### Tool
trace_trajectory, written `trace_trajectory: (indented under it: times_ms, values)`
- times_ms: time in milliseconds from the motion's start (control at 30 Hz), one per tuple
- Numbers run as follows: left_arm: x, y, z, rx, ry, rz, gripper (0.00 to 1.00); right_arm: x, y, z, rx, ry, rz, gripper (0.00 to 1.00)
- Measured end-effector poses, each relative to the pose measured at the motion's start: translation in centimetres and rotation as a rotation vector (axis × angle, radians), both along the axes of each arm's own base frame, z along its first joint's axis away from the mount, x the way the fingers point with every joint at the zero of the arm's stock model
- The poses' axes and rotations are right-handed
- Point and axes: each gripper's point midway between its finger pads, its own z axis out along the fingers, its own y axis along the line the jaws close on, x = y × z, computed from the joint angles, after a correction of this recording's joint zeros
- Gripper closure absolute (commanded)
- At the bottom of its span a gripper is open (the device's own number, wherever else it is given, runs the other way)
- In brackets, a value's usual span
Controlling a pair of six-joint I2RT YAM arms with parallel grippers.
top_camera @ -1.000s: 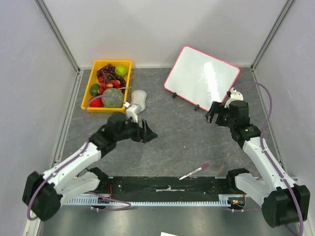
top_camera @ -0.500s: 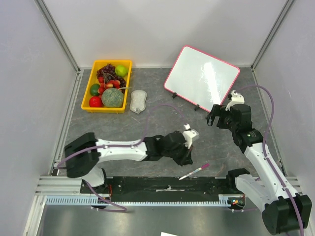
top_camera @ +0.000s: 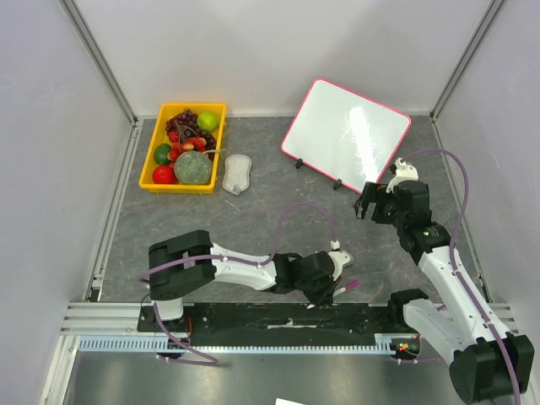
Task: Write a sentence on the whiteboard
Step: Adjust the whiteboard marker at the corner of the board.
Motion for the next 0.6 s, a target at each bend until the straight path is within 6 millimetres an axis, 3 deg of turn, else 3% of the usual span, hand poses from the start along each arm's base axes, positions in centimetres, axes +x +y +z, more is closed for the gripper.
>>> trace_trajectory:
  times_ms: [233, 300, 500, 600]
  values:
    - [1.2, 1.9, -0.6, 0.015, -0.028, 0.082, 0.98, -0.3, -0.1, 0.1, -0.005, 0.001, 0.003, 0.02]
    - [2.5, 3.0, -0.5, 0.019, -0.044, 0.125, 0.98, -0.3, -0.1, 0.0, -0.005, 0.002, 0.005, 0.02]
    - [9.1, 6.4, -0.5, 0.025, -0.072, 0.319, 0.98, -0.5, 0.2, -0.1, -0.002, 0.009, 0.021, 0.02]
    - [10.8, 7.3, -0.6, 0.028, -0.079, 0.370, 0.98, -0.7, 0.5, -0.3, 0.006, 0.016, 0.041, 0.02]
